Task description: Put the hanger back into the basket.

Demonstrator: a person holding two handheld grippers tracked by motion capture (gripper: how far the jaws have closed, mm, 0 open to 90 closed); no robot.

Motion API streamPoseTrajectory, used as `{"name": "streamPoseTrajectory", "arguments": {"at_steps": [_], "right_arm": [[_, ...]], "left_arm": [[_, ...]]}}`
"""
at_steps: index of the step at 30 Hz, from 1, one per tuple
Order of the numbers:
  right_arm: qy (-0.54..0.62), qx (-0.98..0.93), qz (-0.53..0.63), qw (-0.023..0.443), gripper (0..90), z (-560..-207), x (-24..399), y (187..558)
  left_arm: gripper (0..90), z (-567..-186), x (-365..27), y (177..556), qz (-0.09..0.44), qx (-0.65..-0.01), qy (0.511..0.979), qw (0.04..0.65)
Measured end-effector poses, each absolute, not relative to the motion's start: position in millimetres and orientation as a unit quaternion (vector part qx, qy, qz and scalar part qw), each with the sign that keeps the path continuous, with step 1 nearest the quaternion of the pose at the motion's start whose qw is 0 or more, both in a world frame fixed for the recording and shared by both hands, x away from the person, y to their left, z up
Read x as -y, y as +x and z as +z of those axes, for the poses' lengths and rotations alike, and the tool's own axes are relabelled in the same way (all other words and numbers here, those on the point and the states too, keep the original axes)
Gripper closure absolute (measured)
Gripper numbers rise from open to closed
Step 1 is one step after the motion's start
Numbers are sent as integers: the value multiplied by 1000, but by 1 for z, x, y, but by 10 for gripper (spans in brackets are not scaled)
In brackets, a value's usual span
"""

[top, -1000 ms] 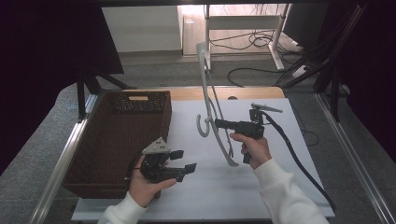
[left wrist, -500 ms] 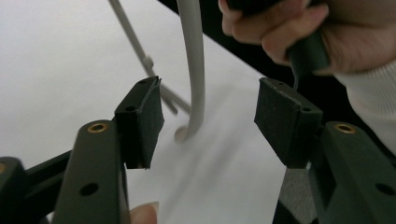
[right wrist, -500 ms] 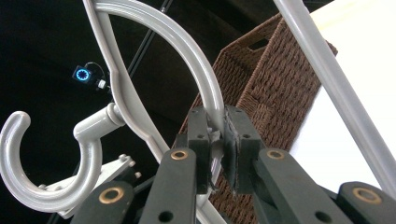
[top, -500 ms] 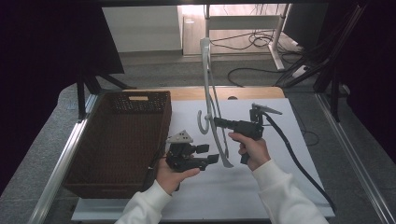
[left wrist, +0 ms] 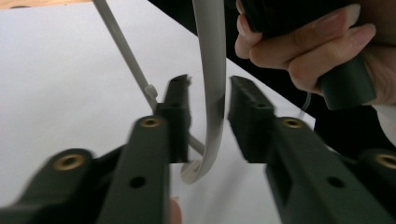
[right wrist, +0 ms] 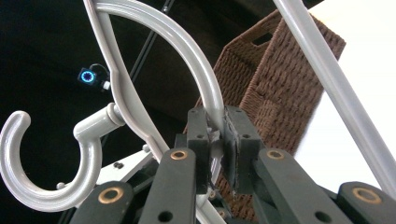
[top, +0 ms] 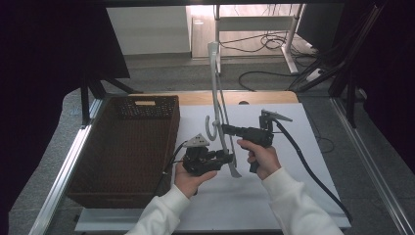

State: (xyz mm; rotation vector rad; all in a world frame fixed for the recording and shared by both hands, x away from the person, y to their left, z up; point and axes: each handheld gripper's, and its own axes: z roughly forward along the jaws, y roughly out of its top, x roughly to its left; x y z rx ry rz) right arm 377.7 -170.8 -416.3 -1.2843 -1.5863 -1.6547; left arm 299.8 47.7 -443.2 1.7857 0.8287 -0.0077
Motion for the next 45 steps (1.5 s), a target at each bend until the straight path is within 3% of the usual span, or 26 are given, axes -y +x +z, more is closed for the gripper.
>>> {"name": "streamPoseTrajectory", "arguments": {"at_steps": [1,3,11,14,17,18,19,28,31,35,40,45], "right_arm": [[-471,584,-610,256,811,-417,170,377],[-467,584,-610,261,807,-417,170,377],[-456,586,-615,266,780,-415,172,377],[-451,587,-617,269,729,-415,173,378],[-455,585,-618,262,583,-412,176,379],[-455,585,-618,262,583,-412,176,379],[-462,592,-613,245,498,-409,179,379],[-440,655,-589,175,368,-394,210,362],[-442,693,-557,119,305,-395,226,350],[-432,718,-539,87,301,-398,237,341],[-428,742,-517,7,286,-408,257,327],[-422,755,-502,-13,272,-418,261,322]], "left_arm": [[797,-443,-49,300,-6,-347,756,555],[817,-442,-50,300,-18,-347,753,559],[826,-440,-55,300,-56,-341,739,578],[826,-440,-56,301,-65,-345,733,582],[826,-444,-61,304,-81,-358,720,588],[826,-444,-61,304,-81,-358,720,588],[826,-444,-61,304,-83,-361,717,591],[827,-436,-70,300,-88,-356,717,593],[827,-432,-74,296,-88,-355,717,594],[827,-424,-82,291,-86,-355,719,591],[827,-415,-96,285,-92,-354,716,594],[826,-400,-114,278,-91,-352,721,590]]}}
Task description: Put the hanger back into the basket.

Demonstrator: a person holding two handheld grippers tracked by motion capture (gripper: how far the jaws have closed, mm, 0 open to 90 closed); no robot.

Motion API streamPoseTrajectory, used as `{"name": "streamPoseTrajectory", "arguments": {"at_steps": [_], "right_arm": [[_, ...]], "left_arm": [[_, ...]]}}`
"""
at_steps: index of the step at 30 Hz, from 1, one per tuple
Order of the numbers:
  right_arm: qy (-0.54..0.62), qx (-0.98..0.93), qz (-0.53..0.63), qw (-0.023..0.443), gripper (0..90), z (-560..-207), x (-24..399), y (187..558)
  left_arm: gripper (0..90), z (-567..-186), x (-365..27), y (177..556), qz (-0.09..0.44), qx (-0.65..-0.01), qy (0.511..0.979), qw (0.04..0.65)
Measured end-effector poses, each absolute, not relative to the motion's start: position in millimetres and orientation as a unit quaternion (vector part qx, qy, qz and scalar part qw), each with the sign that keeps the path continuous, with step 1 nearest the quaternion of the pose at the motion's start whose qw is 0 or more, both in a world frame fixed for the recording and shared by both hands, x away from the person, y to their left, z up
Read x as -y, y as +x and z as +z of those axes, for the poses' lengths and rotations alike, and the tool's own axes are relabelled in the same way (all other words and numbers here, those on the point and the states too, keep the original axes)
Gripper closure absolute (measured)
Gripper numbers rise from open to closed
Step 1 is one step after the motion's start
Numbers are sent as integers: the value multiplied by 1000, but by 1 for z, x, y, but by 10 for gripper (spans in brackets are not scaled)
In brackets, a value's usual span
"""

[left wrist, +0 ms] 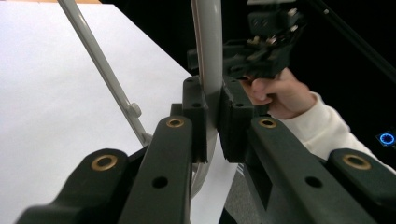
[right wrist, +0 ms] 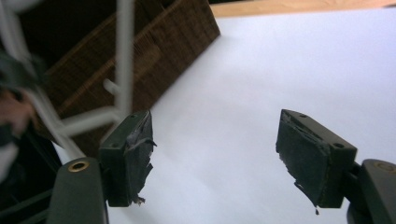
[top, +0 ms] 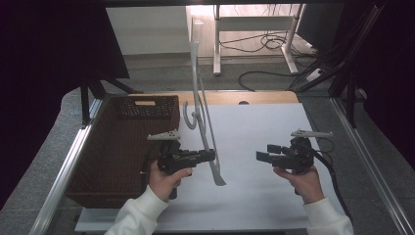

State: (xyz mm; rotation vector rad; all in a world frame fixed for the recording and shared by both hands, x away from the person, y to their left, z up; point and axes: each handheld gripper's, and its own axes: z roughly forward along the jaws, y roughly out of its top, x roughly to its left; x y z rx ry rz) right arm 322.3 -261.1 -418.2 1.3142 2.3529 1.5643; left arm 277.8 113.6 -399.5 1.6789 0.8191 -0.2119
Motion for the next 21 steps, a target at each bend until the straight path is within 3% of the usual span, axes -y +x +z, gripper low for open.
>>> {"name": "streamPoseTrajectory", "arguments": {"at_steps": [21], "right_arm": [[442,-765,468,13,277,-445,274,328]], "left_arm": [[826,-351,-205,275,-74,-344,773,528]]}}
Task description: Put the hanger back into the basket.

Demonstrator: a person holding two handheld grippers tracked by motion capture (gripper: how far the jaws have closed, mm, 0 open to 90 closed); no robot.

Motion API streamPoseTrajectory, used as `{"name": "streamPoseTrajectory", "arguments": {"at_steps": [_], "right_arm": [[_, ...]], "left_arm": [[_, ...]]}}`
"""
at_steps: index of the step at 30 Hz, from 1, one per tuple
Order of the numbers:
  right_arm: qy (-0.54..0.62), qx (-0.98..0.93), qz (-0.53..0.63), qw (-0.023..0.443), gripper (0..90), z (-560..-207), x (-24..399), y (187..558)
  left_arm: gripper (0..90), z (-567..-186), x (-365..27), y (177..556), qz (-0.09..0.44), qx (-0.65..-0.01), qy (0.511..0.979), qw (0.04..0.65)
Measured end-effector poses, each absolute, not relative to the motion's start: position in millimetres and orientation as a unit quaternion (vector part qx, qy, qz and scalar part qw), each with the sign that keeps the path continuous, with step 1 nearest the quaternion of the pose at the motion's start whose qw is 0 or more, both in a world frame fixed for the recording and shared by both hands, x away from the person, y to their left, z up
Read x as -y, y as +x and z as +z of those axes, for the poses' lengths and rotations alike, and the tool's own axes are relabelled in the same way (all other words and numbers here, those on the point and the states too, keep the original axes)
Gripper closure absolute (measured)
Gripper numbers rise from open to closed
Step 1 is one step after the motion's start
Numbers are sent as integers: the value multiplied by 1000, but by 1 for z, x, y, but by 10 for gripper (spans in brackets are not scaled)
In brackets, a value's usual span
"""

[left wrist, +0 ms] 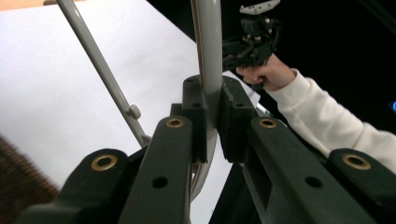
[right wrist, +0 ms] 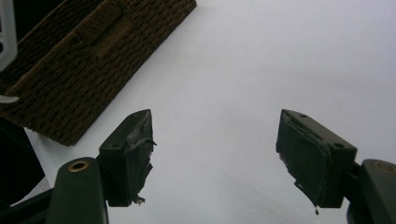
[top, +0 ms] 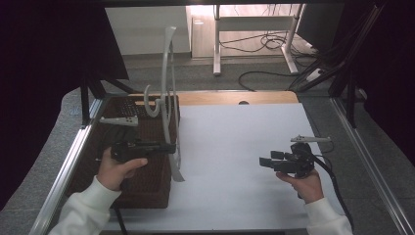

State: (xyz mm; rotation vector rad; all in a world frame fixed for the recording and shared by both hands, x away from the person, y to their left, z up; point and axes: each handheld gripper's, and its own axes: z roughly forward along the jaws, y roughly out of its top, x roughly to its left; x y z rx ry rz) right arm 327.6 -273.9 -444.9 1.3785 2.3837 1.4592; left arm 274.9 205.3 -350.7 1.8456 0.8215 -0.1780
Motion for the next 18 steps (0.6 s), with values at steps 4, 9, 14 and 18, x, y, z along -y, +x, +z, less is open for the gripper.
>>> {"name": "streamPoseTrajectory", "arguments": {"at_steps": [4,9,14,18], "right_arm": [[441,-767,465,20,277,-445,274,327],[444,-767,463,23,277,-446,275,327],[446,-768,459,22,277,-447,276,328],[445,-769,458,23,277,-448,275,329]], "left_arm": [[826,-347,-219,275,-74,-346,777,521],[826,-343,-240,279,-68,-348,786,506],[826,-340,-260,284,-58,-352,800,483],[826,-337,-272,288,-47,-355,809,465]]}}
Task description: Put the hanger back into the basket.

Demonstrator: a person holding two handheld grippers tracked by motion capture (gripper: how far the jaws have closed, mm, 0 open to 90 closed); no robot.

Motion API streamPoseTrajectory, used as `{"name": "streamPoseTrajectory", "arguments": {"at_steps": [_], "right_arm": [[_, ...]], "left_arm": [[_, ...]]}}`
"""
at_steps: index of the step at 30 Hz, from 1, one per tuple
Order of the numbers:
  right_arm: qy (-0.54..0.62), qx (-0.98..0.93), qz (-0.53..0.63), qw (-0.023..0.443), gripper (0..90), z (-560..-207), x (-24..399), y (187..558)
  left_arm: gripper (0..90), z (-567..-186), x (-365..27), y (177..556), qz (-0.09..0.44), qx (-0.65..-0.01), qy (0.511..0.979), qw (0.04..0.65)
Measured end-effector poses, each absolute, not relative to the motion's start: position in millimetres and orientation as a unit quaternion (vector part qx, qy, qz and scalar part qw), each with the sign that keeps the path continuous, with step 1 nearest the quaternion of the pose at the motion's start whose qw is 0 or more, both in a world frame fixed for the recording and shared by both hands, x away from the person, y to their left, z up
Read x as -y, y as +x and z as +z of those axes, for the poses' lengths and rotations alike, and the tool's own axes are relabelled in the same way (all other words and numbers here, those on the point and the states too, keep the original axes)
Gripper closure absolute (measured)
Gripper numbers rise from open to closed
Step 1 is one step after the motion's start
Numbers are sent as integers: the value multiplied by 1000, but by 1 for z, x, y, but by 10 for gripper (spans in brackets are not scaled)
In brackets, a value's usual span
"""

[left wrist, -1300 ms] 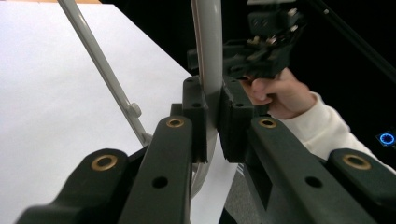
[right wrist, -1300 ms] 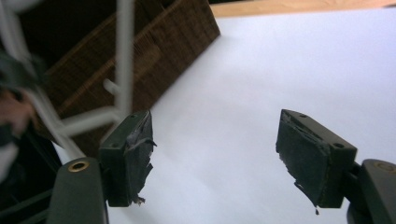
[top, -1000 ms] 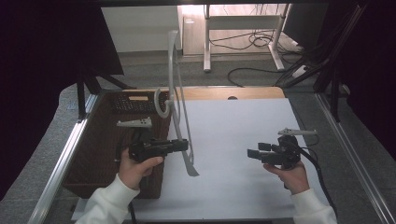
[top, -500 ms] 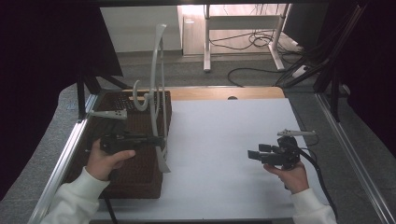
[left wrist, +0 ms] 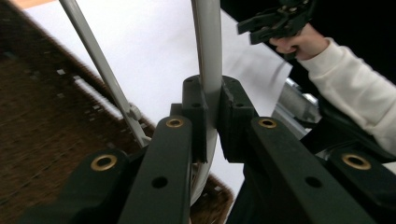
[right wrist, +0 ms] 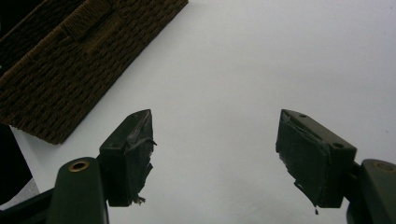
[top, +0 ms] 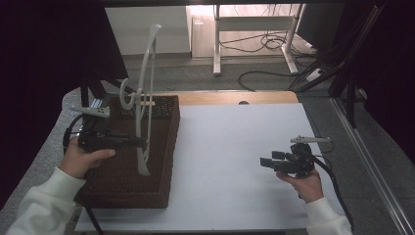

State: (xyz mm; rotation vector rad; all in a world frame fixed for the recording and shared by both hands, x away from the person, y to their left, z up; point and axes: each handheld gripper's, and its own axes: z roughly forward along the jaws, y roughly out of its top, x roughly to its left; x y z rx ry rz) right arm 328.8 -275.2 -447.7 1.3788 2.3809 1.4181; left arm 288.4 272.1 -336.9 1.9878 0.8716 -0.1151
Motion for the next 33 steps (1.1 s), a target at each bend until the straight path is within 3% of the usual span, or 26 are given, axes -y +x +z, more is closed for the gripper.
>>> {"name": "streamPoseTrajectory", "arguments": {"at_steps": [12,33], "right_arm": [[448,-771,452,19,279,-451,276,330],[450,-774,445,17,279,-455,275,331]], "left_arm": [[825,-348,-296,295,-40,-327,850,411],[828,-393,-347,294,-46,-384,833,395]]}}
